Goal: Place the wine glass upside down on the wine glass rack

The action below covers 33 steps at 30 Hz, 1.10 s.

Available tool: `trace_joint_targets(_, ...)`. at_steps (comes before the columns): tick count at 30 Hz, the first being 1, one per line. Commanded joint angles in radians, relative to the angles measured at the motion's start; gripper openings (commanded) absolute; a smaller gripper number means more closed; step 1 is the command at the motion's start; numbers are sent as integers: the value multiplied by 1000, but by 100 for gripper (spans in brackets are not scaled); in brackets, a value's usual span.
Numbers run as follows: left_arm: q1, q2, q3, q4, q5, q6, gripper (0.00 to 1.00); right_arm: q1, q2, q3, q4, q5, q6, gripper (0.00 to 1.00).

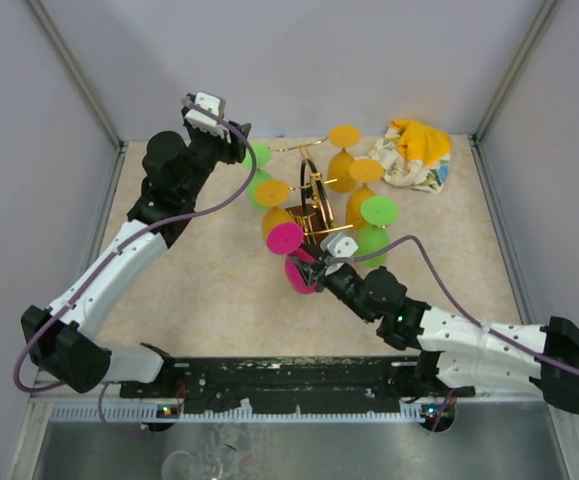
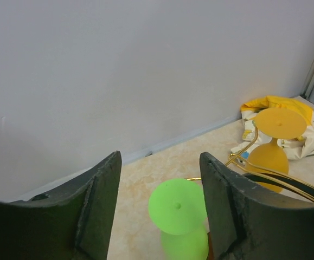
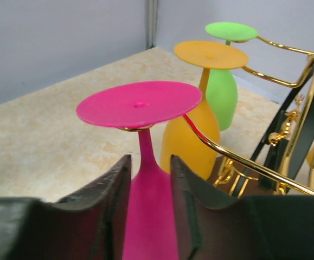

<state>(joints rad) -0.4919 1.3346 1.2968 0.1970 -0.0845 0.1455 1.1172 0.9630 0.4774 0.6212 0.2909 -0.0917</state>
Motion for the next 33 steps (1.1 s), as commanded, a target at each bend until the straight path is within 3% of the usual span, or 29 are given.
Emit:
trace_joint_targets(1,10,-23,4,9,-3,-27,71,6,-36,23,-52,57,15,42)
trace_joint_targets(5,23,2,68,-68,9,-62,94,6,-54,50,-158,82,41,57)
trace_joint_targets(7,38,25,113,-116,37,-89,99,7,-79,64,-224,105,57,66)
trace_joint_targets(12,94,74,192,-186,135,-167,99,9,-173,112,-423,133,76,81)
trace_joint_targets(17,152,104,236,-210,231,-229,99,7,-252,230,-694,70,106,88)
trace_joint_targets(24,185,120,251,-252,220,-326,99,9,-286,368,-931,-82,128,97)
trace_joint_targets(33,185,105,267,-301,95,-373,99,8,-234,508,-897,135,112,99)
